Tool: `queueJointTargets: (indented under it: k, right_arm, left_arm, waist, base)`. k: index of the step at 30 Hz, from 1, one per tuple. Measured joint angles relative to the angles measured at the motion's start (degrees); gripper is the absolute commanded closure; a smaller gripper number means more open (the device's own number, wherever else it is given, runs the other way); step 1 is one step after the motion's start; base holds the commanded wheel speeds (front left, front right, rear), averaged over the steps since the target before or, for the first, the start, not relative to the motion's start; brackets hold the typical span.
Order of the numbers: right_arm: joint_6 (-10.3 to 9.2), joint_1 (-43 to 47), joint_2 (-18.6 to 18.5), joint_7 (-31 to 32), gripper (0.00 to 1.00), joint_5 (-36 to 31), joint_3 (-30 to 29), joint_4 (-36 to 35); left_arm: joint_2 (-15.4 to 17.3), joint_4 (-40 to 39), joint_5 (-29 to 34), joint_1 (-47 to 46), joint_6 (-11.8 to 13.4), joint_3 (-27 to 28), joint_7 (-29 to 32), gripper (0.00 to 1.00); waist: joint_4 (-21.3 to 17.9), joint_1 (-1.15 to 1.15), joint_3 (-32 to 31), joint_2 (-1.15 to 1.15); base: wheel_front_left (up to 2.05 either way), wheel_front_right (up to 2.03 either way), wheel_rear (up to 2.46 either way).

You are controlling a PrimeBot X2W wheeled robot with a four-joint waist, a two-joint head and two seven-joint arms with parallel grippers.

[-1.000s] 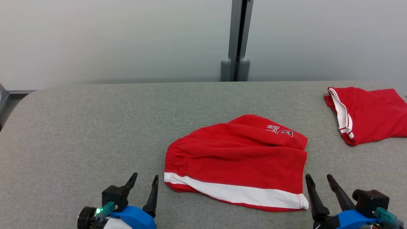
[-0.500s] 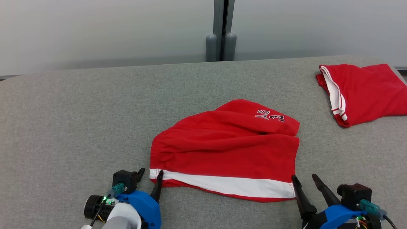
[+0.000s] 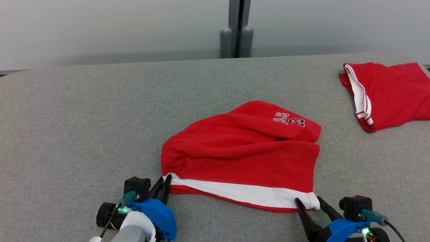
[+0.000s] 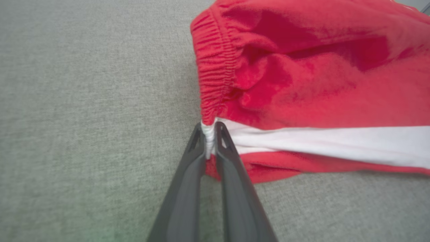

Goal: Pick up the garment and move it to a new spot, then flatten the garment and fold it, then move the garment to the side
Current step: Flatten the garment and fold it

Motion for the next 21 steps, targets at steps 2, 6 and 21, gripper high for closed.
queueJointTargets:
  k: [2, 6, 21]
  right_arm:
    - [0.0, -0.6, 0.0, 0.55, 0.0, 0.11, 0.13, 0.62]
    - [0.0, -0.91, -0.01, 2.18, 0.0, 0.69, 1.4, 1.81]
    - [0.0, -3.2, 0.01, 2.66, 1.0, 3.58, 3.43, 3.25]
  left_arm:
    - [-0.11, 0.37, -0.22, -0.27, -0.13, -0.3, -0.12, 1.0]
    - [-0.31, 0.98, -0.54, -0.72, -0.15, -0.8, -0.56, 1.0]
    - [-0.42, 2.19, -2.55, -1.63, -0.25, -2.44, -1.41, 1.0]
  waist:
    - [0.15, 0.0, 0.05, 0.0]
    - [0.5, 0.0, 0.13, 0.0]
    - [0.57, 0.0, 0.2, 0.0]
  base:
    - [0.0, 0.0, 0.0]
    - [0.0, 0.0, 0.0]
    - [0.0, 0.0, 0.0]
